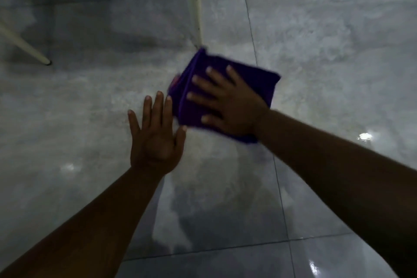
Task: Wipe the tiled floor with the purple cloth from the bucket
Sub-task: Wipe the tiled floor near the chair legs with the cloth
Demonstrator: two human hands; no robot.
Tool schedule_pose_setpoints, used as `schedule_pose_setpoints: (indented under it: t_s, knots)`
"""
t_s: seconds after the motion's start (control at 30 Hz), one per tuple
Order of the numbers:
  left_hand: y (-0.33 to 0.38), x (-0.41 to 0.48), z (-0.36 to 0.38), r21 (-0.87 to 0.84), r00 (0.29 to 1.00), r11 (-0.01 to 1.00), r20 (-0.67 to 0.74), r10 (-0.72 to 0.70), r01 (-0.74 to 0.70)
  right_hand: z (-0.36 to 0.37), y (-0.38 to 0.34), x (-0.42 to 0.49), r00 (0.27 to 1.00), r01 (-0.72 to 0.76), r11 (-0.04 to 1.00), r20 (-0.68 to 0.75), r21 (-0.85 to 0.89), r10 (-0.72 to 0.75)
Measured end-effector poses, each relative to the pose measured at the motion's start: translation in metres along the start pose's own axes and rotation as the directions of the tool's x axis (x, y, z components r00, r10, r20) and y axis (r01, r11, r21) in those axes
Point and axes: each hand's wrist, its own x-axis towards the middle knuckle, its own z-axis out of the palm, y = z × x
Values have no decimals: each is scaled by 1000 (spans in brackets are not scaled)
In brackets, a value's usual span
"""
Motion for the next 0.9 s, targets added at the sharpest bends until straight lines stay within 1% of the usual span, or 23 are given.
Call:
schedule_pose_setpoints:
  t_s: [0.03,0.07,0.1,0.17,0.27,0.4,0.5,0.57,0.6,0.73,0.77,0.8,0.83,0.9]
  knots:
    - [0,0,0,-6,1000,1000,4,0,0,3,-9,-17,996,91,996,4,-11,-91]
    - [0,0,-1,-10,1000,1000,5,1,-1,6,-8,-36,990,143,990,9,-12,-143]
    - [0,0,-1,-8,1000,1000,2,2,-2,7,1,-53,988,157,988,7,1,-157]
    - [1,0,-3,8,1000,1000,3,9,-9,7,32,-77,996,84,996,11,12,-84]
    - [2,0,-5,35,1000,999,25,16,-17,3,78,-80,993,-112,993,42,40,111]
    - [1,0,-2,71,1000,997,21,15,-17,-5,112,-25,957,-291,954,25,75,290]
    - [0,2,-1,85,1000,996,10,23,-24,-14,123,34,926,-377,920,30,106,376]
    - [1,2,-2,79,1000,997,-2,24,-24,-20,116,64,926,-377,921,40,102,375]
    - [1,4,-3,79,1000,997,-4,25,-25,-20,113,73,936,-351,932,45,86,348]
    - [1,2,-2,80,1000,997,4,14,-14,-23,121,60,986,-155,987,71,42,152]
    - [1,2,-2,82,1000,997,0,13,-13,-24,130,55,988,-136,990,76,34,133]
    - [1,2,-2,83,1000,996,-1,15,-15,-24,140,53,986,-145,989,80,24,143]
    - [1,3,-1,83,1000,996,-2,18,-18,-23,150,53,980,-184,983,82,24,181]
    - [1,2,-1,87,1000,996,-11,25,-24,-21,166,58,936,-348,934,87,76,342]
